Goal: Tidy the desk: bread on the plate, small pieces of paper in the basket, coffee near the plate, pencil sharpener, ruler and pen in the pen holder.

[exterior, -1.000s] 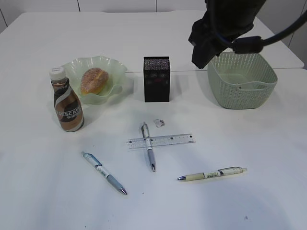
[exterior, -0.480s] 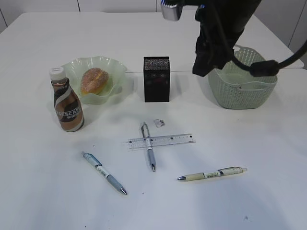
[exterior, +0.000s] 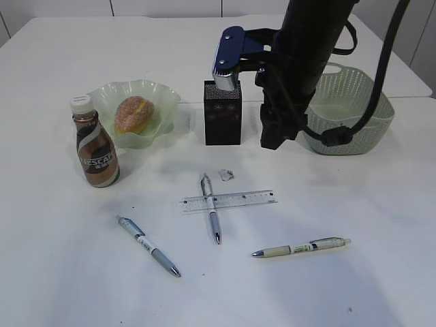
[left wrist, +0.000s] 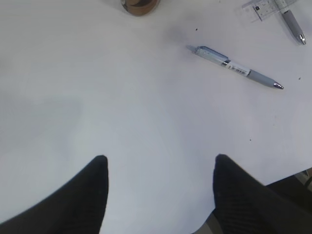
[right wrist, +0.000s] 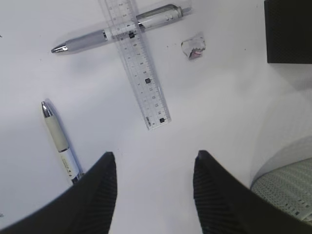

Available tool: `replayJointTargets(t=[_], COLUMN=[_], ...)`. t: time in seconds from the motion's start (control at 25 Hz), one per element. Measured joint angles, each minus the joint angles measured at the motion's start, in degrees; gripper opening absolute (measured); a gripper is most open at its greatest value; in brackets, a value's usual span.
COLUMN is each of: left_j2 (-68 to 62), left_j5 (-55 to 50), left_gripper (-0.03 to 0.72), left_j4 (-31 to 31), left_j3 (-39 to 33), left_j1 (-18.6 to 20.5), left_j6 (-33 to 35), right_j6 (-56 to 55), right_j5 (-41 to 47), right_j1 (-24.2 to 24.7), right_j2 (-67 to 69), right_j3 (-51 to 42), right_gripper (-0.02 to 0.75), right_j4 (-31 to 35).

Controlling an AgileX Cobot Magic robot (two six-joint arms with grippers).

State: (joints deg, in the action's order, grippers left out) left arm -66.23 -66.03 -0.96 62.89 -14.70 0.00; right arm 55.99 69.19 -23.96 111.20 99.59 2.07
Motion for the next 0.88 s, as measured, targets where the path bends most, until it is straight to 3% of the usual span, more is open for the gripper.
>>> replayJointTargets(t=[0.24,0.52,0.88], left_j2=[0.0,0.0,0.0], left_j5=[-0.24,-0.24,-0.31], left_gripper=[0.474,0.474,0.473], left_j4=[0.0,0.0,0.0], left_j3=[0.0,0.0,0.0], left_j1=[0.0,0.0,0.0], left_j6=[0.0,0.0,0.0], right_j6=[0.0,0.12,5.2], right_j5=[-3.33,-5.27,-7.63], right_j1=[0.0,0.0,0.0], right_j2=[0.22,2.55,6.82], right_j3=[0.0,0.0,0.0], right_gripper=[0.409,0.548,0.563], right_j4=[3.58,6.73,10.39])
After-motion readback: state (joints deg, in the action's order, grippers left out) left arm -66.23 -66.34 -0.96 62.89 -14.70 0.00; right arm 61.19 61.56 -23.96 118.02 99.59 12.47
